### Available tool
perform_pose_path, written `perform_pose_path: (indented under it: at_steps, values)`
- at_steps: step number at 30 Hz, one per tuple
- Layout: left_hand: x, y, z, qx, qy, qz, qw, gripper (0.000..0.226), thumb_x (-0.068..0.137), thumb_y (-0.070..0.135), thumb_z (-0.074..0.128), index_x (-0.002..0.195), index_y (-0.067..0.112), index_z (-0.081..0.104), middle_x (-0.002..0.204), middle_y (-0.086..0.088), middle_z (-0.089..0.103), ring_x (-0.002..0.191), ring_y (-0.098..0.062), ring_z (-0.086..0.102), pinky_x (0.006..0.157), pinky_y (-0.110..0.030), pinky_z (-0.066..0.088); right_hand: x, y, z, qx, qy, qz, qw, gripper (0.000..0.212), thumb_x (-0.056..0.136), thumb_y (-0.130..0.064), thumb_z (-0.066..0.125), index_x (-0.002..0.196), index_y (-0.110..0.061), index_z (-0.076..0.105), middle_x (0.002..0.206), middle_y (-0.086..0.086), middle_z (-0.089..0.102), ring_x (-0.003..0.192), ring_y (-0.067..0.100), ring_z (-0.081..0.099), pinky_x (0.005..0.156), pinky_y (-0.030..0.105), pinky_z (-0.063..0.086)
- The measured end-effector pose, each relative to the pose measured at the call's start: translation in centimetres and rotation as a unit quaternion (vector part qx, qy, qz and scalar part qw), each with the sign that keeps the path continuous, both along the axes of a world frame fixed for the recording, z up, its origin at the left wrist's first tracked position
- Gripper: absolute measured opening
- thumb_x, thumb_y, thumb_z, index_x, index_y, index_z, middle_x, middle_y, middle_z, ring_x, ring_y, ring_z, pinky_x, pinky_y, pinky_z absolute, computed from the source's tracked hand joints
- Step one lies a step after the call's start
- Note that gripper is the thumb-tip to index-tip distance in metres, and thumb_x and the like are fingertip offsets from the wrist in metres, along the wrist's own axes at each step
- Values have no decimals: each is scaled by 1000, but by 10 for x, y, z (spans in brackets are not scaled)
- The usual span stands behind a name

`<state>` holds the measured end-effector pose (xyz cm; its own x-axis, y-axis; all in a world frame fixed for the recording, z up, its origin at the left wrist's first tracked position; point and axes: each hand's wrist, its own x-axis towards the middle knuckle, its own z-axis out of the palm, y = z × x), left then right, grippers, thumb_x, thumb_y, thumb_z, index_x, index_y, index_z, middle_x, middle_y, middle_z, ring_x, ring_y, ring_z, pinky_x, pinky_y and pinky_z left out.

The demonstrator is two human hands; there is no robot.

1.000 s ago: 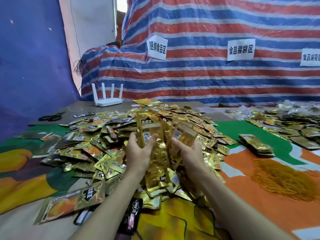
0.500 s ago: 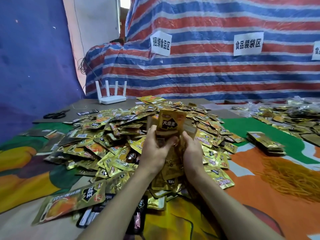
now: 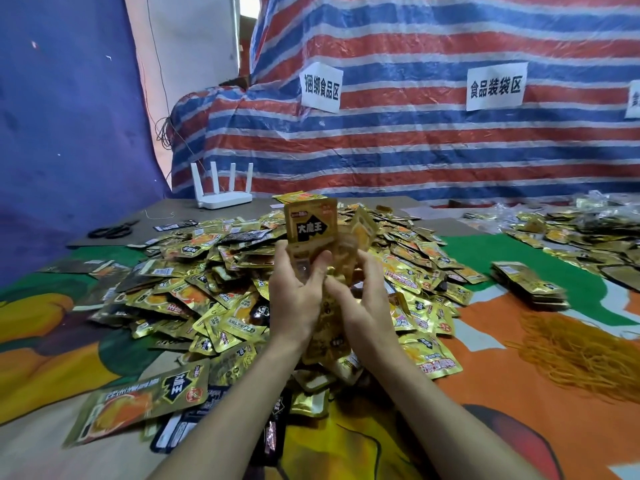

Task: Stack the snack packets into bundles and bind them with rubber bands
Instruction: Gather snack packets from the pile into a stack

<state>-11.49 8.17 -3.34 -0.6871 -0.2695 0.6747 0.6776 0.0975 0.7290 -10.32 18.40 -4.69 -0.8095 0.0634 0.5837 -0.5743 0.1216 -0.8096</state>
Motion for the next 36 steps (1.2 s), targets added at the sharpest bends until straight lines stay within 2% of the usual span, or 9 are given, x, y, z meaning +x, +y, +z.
perform_pose_path:
  at_steps: [3, 7, 10, 14, 17, 20, 25, 30, 36]
  values:
    - [-3, -6, 3, 23, 29, 61, 997, 24, 96, 18, 66, 111, 25, 48, 100, 15, 64, 91, 13, 62, 79, -4, 44, 0, 3, -4, 24, -50, 95, 994, 68, 72, -5, 65, 137, -16, 50, 124, 19, 56, 106, 37, 62, 86, 56, 56]
    - [-4, -8, 2, 33, 27, 64, 997, 29, 96, 26, 64, 117, 23, 45, 105, 15, 62, 95, 13, 60, 82, -3, 42, -1, 4, -4, 60, -59, 132, 988, 81, 77, 20, 62, 138, -29, 45, 114, 19, 59, 96, 34, 68, 78, 50, 60]
    - [0, -6, 6, 55, 27, 32, 998, 44, 90, 31, 66, 122, 22, 38, 109, 9, 63, 96, 3, 65, 84, -12, 49, 0, 4, -2, 54, -54, 147, 986, 88, 79, 24, 55, 145, -32, 39, 102, 24, 64, 85, 25, 69, 72, 44, 59]
    - [-2, -3, 7, 67, -3, -61, 996, 67, 82, 23, 75, 133, 1, 38, 108, -2, 69, 93, -4, 71, 77, -16, 54, -1, 2, 1, 35, -22, 86, 995, 85, 75, 24, 45, 149, -18, 43, 134, 8, 62, 125, 21, 61, 103, 46, 53]
    - [-4, 0, 3, 41, -37, -104, 993, 72, 79, 24, 81, 134, -5, 44, 103, -3, 74, 92, -9, 73, 76, -17, 55, -1, -1, 4, -24, -24, 57, 998, 75, 74, 14, 46, 135, -28, 54, 127, 10, 66, 121, 24, 62, 102, 55, 50]
    - [-6, 4, -5, -3, -65, -102, 993, 55, 81, 17, 81, 125, 7, 50, 96, 7, 77, 91, -11, 75, 77, -19, 56, -7, 0, 4, -58, -44, 14, 997, 55, 67, -4, 51, 117, -21, 64, 117, 15, 65, 115, 33, 60, 99, 57, 49]
    - [-1, 7, -14, -21, -122, -150, 981, 45, 86, 16, 77, 117, 24, 44, 102, 4, 75, 98, -13, 73, 78, -20, 57, -8, 1, 0, -73, -67, 62, 993, 53, 75, 12, 43, 117, -16, 60, 107, 10, 71, 101, 24, 70, 90, 43, 59]
    - [8, 6, -12, -88, -125, -100, 983, 45, 74, 27, 57, 117, 28, 44, 122, -12, 56, 117, -33, 55, 102, -53, 47, -6, 2, -1, -80, -33, 67, 994, 52, 64, 4, 43, 107, -18, 61, 96, 7, 71, 93, 26, 69, 81, 42, 60]
    - [13, 10, -12, -74, -106, -112, 985, 45, 78, 21, 65, 116, 33, 45, 119, -11, 63, 112, -27, 64, 95, -44, 55, -9, 6, -5, -102, -32, 83, 991, 57, 71, 22, 43, 110, -15, 62, 102, 9, 72, 96, 25, 71, 82, 39, 61]
